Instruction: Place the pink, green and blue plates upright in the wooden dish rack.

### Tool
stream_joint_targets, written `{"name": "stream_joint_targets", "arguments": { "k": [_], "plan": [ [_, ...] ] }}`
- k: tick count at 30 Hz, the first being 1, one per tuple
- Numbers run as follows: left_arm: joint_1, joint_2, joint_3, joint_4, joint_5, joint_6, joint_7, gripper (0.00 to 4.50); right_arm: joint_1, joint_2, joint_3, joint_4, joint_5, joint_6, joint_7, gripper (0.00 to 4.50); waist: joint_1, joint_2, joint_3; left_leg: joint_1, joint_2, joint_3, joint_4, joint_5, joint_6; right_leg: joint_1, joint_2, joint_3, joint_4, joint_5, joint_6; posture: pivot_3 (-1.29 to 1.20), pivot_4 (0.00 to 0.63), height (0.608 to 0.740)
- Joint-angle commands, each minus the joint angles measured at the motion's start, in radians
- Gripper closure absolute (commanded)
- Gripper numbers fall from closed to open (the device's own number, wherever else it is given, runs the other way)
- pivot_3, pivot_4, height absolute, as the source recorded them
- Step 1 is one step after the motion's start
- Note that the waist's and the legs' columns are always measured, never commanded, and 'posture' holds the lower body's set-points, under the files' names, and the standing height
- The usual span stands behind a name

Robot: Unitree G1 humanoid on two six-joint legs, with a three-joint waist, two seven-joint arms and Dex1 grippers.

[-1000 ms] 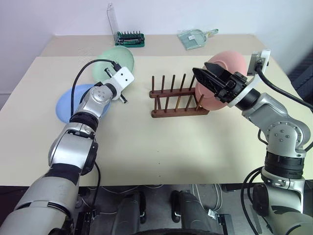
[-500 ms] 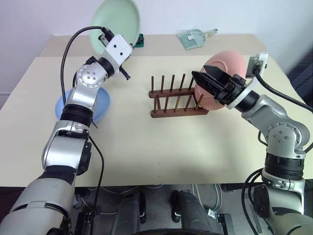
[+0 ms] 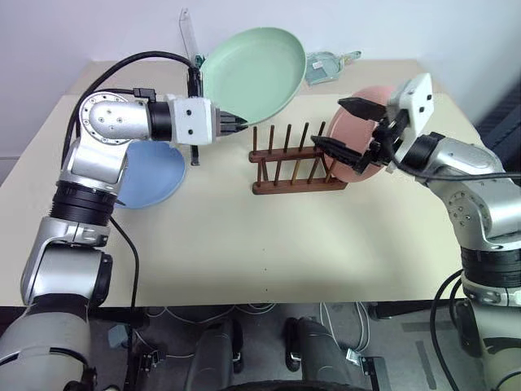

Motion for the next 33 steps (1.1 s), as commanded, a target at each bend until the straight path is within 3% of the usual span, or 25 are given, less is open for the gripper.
{"name": "stream_joint_targets", "arguments": {
  "k": [1,6,12,28,31,33],
  "plan": [
    [-0.028,0.035,-0.003,-0.048,-0.068,0.008,-0.125,4.45,-0.057,-0.020,0.019,-0.022,-0.079,-0.130,0.058,0.00,-0.001,0.000,0.000,0.000,0.000,0.000,0.000,0.000,0.000,0.000,0.000,0.000,0.000,0.000,0.000,0.00,0.150,0.740],
    [-0.070,0.069,-0.040,0.020,-0.029,-0.064,-0.237,4.45,-0.081,-0.083,0.085,0.002,-0.212,-0.278,0.162,0.00,0.001,0.000,0.000,0.000,0.000,0.001,0.000,0.000,0.001,0.000,0.000,0.000,0.000,0.001,0.000,0.00,0.150,0.740],
    [-0.133,0.053,-0.071,0.095,-0.017,-0.129,-0.314,4.45,-0.071,-0.090,0.135,0.000,-0.263,-0.336,0.250,0.00,0.001,0.000,0.000,0.000,-0.001,0.002,0.001,0.001,0.001,0.000,0.000,0.001,0.000,0.001,0.000,0.00,0.150,0.740],
    [-0.130,0.047,-0.079,0.027,-0.064,-0.155,-0.395,4.45,-0.157,-0.009,0.241,0.097,-0.451,-0.470,0.251,0.00,0.000,0.000,0.000,0.000,-0.001,0.002,0.001,0.001,0.000,-0.001,0.000,0.001,0.000,0.001,0.000,0.00,0.150,0.740],
    [-0.125,0.049,-0.074,0.011,-0.073,-0.145,-0.390,4.50,-0.155,0.004,0.247,0.091,-0.446,-0.465,0.264,0.79,-0.001,0.000,0.000,0.000,-0.001,0.001,0.001,0.001,0.001,0.000,0.000,0.001,0.000,0.001,0.000,0.00,0.150,0.740],
    [-0.121,0.052,-0.073,-0.001,-0.079,-0.138,-0.389,4.50,-0.152,0.007,0.248,0.086,-0.452,-0.468,0.270,1.75,0.000,0.000,0.000,0.000,-0.001,0.001,0.001,0.001,0.000,0.000,0.000,0.001,0.001,0.001,0.000,0.00,0.150,0.740]
  ]
}}
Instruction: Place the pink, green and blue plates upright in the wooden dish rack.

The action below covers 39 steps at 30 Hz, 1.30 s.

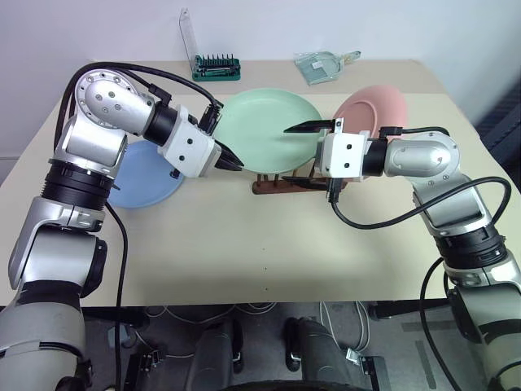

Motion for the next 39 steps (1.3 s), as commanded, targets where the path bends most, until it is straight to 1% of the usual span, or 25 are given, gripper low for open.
{"name": "stream_joint_targets", "arguments": {
  "k": [1,5,6,11,14,16,19,21,24,26,28,31,32,35,37,39],
  "plan": [
    [-0.001,0.017,0.033,-0.040,-0.034,0.013,0.001,4.50,-0.022,0.005,-0.008,-0.028,-0.004,-0.016,0.008,2.26,0.000,0.000,0.000,0.000,0.000,0.000,0.000,0.000,0.000,0.000,0.000,0.000,0.000,0.000,0.000,0.00,0.150,0.740],
    [0.006,0.015,0.038,-0.048,-0.037,0.020,0.010,4.50,-0.020,0.009,-0.013,-0.041,-0.005,-0.013,0.014,4.32,-0.001,0.000,0.000,0.000,0.000,0.000,0.000,0.000,0.000,0.000,0.000,0.000,0.000,0.000,0.000,0.00,0.150,0.740],
    [0.007,0.012,0.041,-0.049,-0.038,0.022,0.013,4.50,-0.020,0.010,-0.014,-0.044,-0.003,-0.011,0.014,4.46,-0.001,0.000,0.000,0.000,0.000,0.000,0.000,0.000,0.000,0.000,0.000,0.000,0.000,0.000,0.000,0.00,0.150,0.740],
    [0.011,0.000,0.055,-0.061,-0.050,0.042,0.037,4.50,-0.016,0.011,-0.018,-0.058,0.000,-0.008,0.010,4.46,0.000,0.000,0.000,0.000,0.000,0.000,0.001,0.000,0.000,0.000,0.000,0.000,0.001,0.000,0.000,0.00,0.150,0.740],
    [0.001,-0.047,0.112,-0.086,-0.116,0.192,0.128,3.68,-0.017,0.015,-0.025,-0.057,-0.018,-0.024,-0.015,4.50,0.003,0.000,0.000,0.000,0.000,0.000,0.001,0.000,0.000,0.000,0.000,0.000,0.001,0.000,0.000,0.00,0.150,0.740],
    [0.005,-0.070,0.147,-0.123,-0.160,0.251,0.171,2.56,-0.018,0.015,-0.028,-0.053,-0.026,-0.030,-0.027,4.50,0.000,0.000,0.000,0.000,0.000,-0.001,0.001,0.000,0.000,0.000,0.000,0.000,0.001,0.000,0.000,0.00,0.150,0.740],
    [-0.005,-0.128,0.271,-0.209,-0.307,0.412,0.330,1.10,-0.027,0.019,-0.037,-0.040,-0.028,-0.041,-0.049,4.50,-0.001,0.000,0.000,0.000,0.000,-0.001,0.001,0.000,0.000,0.000,0.000,0.001,0.002,0.000,0.001,0.00,0.150,0.740],
    [-0.004,-0.145,0.338,-0.246,-0.371,0.481,0.405,0.08,-0.030,0.022,-0.042,-0.036,-0.023,-0.042,-0.059,4.50,-0.004,0.000,0.000,0.000,0.001,-0.002,0.001,0.001,0.000,0.000,0.000,0.001,0.002,0.001,0.001,0.00,0.150,0.740],
    [0.013,-0.141,0.389,-0.288,-0.436,0.565,0.445,0.03,-0.030,0.025,-0.046,-0.034,-0.016,-0.041,-0.066,4.50,-0.003,0.000,0.000,0.001,0.001,-0.002,0.001,0.001,-0.001,0.000,0.000,0.001,0.004,0.001,0.001,0.00,0.150,0.740],
    [0.053,-0.128,0.464,-0.323,-0.517,0.643,0.491,0.03,-0.027,0.037,-0.058,-0.028,0.006,-0.028,-0.071,4.50,-0.003,0.000,0.000,0.002,0.000,-0.002,0.001,0.002,-0.002,0.000,0.000,0.001,0.005,0.001,0.001,0.00,0.150,0.740],
    [0.130,-0.101,0.510,-0.379,-0.561,0.691,0.500,0.03,-0.025,0.056,-0.077,-0.028,0.045,0.001,-0.075,4.50,-0.006,0.000,0.000,0.003,0.001,-0.002,0.001,0.003,-0.002,0.001,0.000,0.002,0.006,0.001,0.001,0.00,0.150,0.740],
    [0.280,-0.033,0.503,-0.481,-0.562,0.754,0.474,0.03,-0.015,0.090,-0.118,-0.039,0.133,0.075,-0.077,4.50,-0.008,0.000,0.000,0.005,0.001,-0.001,0.001,0.003,-0.003,0.001,0.000,0.003,0.010,0.001,0.001,0.00,0.150,0.740],
    [0.320,-0.020,0.507,-0.509,-0.566,0.749,0.461,0.03,-0.011,0.099,-0.131,-0.046,0.162,0.104,-0.077,4.50,-0.007,0.000,0.000,0.006,0.001,-0.001,0.001,0.003,-0.003,0.001,0.000,0.003,0.011,0.000,0.001,0.00,0.150,0.740],
    [0.405,0.002,0.533,-0.542,-0.573,0.778,0.488,0.03,-0.004,0.130,-0.181,-0.079,0.272,0.215,-0.088,4.50,0.002,-0.001,0.000,0.006,0.001,-0.002,0.001,0.004,-0.004,0.002,0.000,0.003,0.011,0.000,0.000,0.00,0.150,0.740],
    [0.509,0.032,0.548,-0.591,-0.592,0.810,0.462,0.03,-0.007,0.162,-0.234,-0.119,0.395,0.327,-0.111,4.50,-0.002,-0.001,0.000,0.006,0.001,-0.002,0.001,0.004,-0.003,0.002,-0.001,0.003,0.010,0.000,0.000,0.00,0.150,0.740],
    [0.610,0.061,0.527,-0.634,-0.560,0.808,0.444,0.03,-0.009,0.197,-0.284,-0.151,0.519,0.447,-0.153,4.50,-0.005,-0.001,0.000,0.006,0.001,-0.001,0.001,0.003,-0.003,0.002,-0.001,0.003,0.010,0.000,0.000,0.00,0.150,0.740]
  ]
}}
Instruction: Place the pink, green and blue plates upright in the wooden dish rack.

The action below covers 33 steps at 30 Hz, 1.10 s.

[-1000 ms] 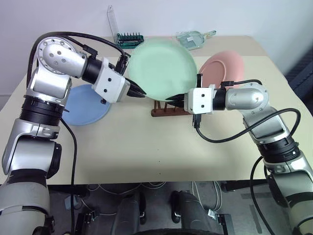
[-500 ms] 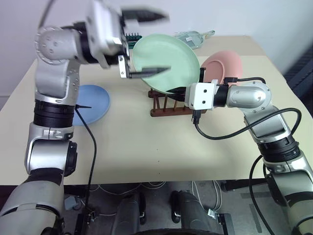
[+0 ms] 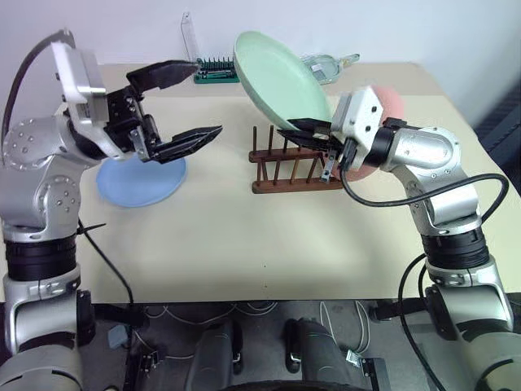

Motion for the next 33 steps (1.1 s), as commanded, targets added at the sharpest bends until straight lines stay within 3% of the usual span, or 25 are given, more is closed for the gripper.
{"name": "stream_joint_targets", "arguments": {
  "k": [1,6,10,20,33],
  "plan": [
    [0.105,0.036,-0.004,-0.075,0.023,0.008,-0.015,0.03,-0.019,0.039,-0.109,-0.085,0.201,0.167,-0.070,4.50,-0.001,0.000,0.000,0.000,0.000,0.000,0.000,0.000,0.000,0.000,0.000,0.000,0.000,0.000,0.000,0.00,0.150,0.740],
    [0.190,0.017,-0.082,-0.071,0.118,-0.026,0.016,0.03,-0.019,0.112,-0.208,-0.106,0.445,0.401,-0.226,4.50,0.003,0.000,0.000,0.000,0.001,-0.001,0.000,0.001,-0.001,0.000,0.000,0.000,0.001,-0.001,-0.005,0.00,0.150,0.740],
    [0.237,-0.021,-0.154,-0.066,0.192,-0.068,0.037,0.03,-0.027,0.155,-0.277,-0.082,0.554,0.493,-0.366,4.50,0.002,0.000,0.000,0.000,0.000,0.000,-0.001,0.000,-0.001,0.000,-0.001,0.000,-0.001,-0.001,-0.006,0.00,0.150,0.740],
    [0.264,-0.095,-0.203,-0.032,0.223,-0.102,0.057,0.03,-0.051,0.166,-0.334,0.012,0.613,0.541,-0.531,4.50,0.000,0.000,0.000,-0.002,0.000,0.000,-0.001,0.000,0.000,-0.003,-0.001,0.000,-0.001,-0.001,-0.006,0.00,0.150,0.740],
    [0.262,-0.109,-0.216,-0.028,0.222,-0.090,0.063,0.03,-0.050,0.186,-0.344,0.034,0.656,0.571,-0.606,4.50,0.001,0.000,0.000,-0.003,0.001,0.000,-0.002,0.000,0.000,-0.003,-0.001,0.000,-0.002,-0.001,-0.006,0.00,0.150,0.740]
  ]
}}
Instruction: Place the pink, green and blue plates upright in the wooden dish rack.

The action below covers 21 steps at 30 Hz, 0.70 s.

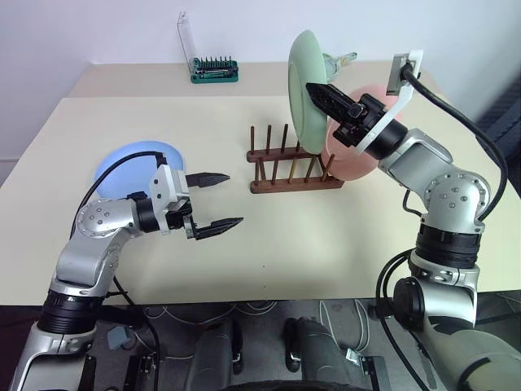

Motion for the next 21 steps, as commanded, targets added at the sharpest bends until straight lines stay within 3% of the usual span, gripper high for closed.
{"name": "stream_joint_targets", "arguments": {
  "k": [1,21],
  "plan": [
    [-0.001,-0.006,-0.001,-0.012,-0.004,-0.002,0.006,0.03,-0.027,0.005,-0.023,-0.016,0.037,0.003,-0.015,4.50,0.000,0.000,0.000,0.000,0.000,0.000,0.000,0.000,0.000,0.000,0.000,0.000,-0.001,0.000,0.000,0.00,0.150,0.740],
    [0.005,-0.018,-0.005,-0.016,0.000,0.001,0.016,0.03,-0.011,-0.001,-0.026,-0.023,0.091,0.010,-0.056,4.50,0.000,0.000,0.000,-0.004,0.000,0.000,-0.003,-0.002,0.003,0.000,0.000,-0.001,-0.010,0.001,0.000,0.00,0.150,0.740]
  ]
}}
